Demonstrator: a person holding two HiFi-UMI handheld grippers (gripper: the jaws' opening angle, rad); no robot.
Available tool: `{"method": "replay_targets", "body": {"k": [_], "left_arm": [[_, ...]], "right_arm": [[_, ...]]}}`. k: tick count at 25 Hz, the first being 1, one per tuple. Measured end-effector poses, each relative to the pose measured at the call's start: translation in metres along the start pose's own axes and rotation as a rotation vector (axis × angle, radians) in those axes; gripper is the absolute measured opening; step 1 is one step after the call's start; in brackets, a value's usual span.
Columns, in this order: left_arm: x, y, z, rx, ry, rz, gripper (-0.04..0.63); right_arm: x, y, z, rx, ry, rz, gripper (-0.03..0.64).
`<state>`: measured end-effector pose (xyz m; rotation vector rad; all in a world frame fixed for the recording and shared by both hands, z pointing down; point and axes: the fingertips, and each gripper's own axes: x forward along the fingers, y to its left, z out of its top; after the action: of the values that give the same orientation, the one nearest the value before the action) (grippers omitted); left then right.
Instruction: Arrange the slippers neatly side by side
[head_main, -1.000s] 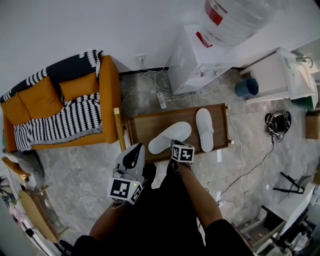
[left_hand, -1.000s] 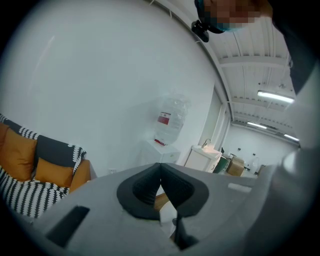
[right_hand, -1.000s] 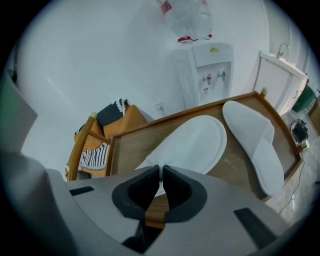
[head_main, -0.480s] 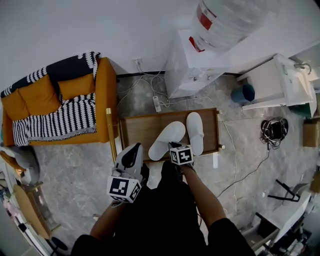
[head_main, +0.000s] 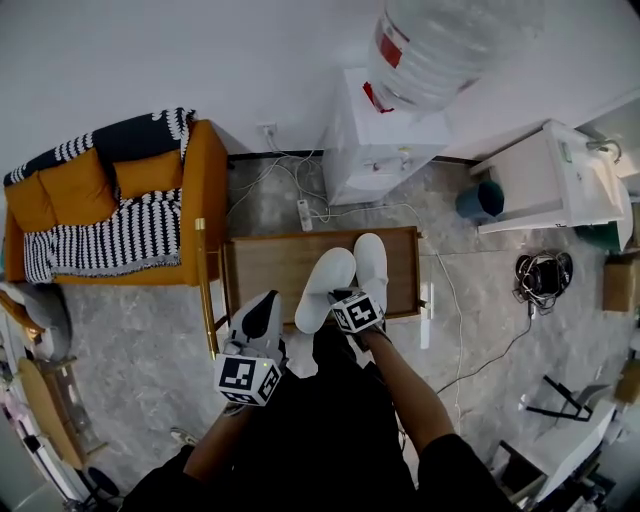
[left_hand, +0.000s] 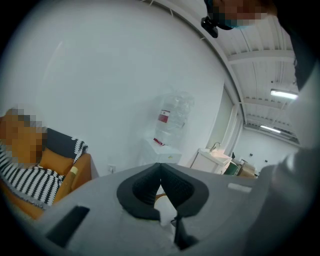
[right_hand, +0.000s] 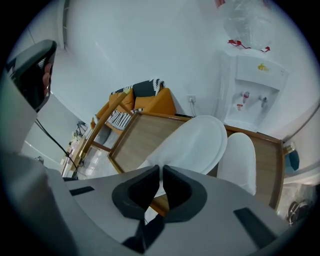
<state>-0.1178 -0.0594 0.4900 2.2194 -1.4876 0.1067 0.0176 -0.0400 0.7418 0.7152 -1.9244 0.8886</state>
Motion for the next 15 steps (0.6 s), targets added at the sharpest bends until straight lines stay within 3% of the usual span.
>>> {"method": "replay_targets", "body": {"k": [6,15], "left_arm": [[0.012,-0.014,-0.002,-0.012,-0.013,0.049,0.012],[0.022,-0.019,-0.008,-0.032,-0.019,0.134,0.011]], "right_arm": [[0.002,-0.011,-0.007,-0.148,0.058,0.055,0.028],[0.015,-0.032,-0.012,-0.289,0.144,0.108,0.026]]}}
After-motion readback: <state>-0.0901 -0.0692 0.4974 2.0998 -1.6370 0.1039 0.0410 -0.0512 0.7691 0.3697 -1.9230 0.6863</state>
